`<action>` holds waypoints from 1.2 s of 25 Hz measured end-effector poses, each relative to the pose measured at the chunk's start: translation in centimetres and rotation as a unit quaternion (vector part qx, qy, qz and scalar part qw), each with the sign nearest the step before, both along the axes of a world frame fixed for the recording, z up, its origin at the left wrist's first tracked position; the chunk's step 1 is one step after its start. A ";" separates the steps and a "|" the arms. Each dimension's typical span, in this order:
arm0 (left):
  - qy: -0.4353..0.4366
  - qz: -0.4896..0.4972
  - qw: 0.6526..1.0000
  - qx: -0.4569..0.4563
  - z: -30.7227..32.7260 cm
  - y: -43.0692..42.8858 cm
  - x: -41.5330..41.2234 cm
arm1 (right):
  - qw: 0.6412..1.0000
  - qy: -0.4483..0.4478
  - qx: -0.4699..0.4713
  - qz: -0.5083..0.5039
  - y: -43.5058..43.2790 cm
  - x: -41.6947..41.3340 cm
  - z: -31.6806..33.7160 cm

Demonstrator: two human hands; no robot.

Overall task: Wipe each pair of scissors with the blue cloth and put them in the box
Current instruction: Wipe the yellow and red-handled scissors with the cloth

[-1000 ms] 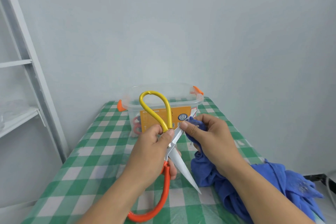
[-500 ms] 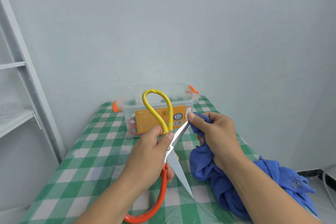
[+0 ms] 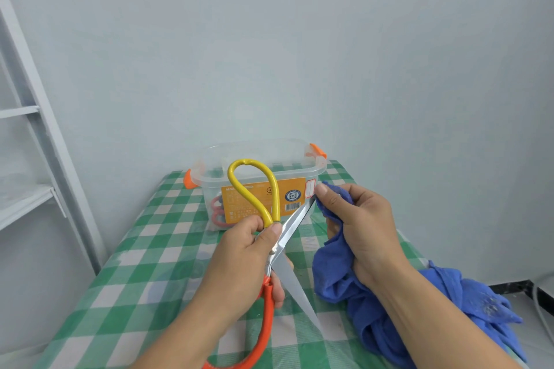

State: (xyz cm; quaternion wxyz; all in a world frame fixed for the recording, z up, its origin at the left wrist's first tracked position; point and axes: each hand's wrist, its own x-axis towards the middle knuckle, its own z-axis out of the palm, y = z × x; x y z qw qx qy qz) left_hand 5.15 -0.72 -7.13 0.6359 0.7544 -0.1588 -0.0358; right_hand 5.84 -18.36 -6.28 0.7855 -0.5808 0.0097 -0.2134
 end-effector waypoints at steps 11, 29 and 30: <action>-0.025 0.012 1.000 0.013 -0.3 -0.5 -0.1 | 0.996 0.012 0.067 0.063 1.0 0.7 -0.9; -0.027 0.007 0.999 0.028 -0.4 -0.9 -0.6 | 0.996 -0.029 -0.013 -0.085 0.9 0.6 -0.5; -0.025 0.007 0.999 0.025 -0.5 -0.8 -0.5 | 0.996 -0.029 -0.011 -0.085 0.9 0.7 -0.4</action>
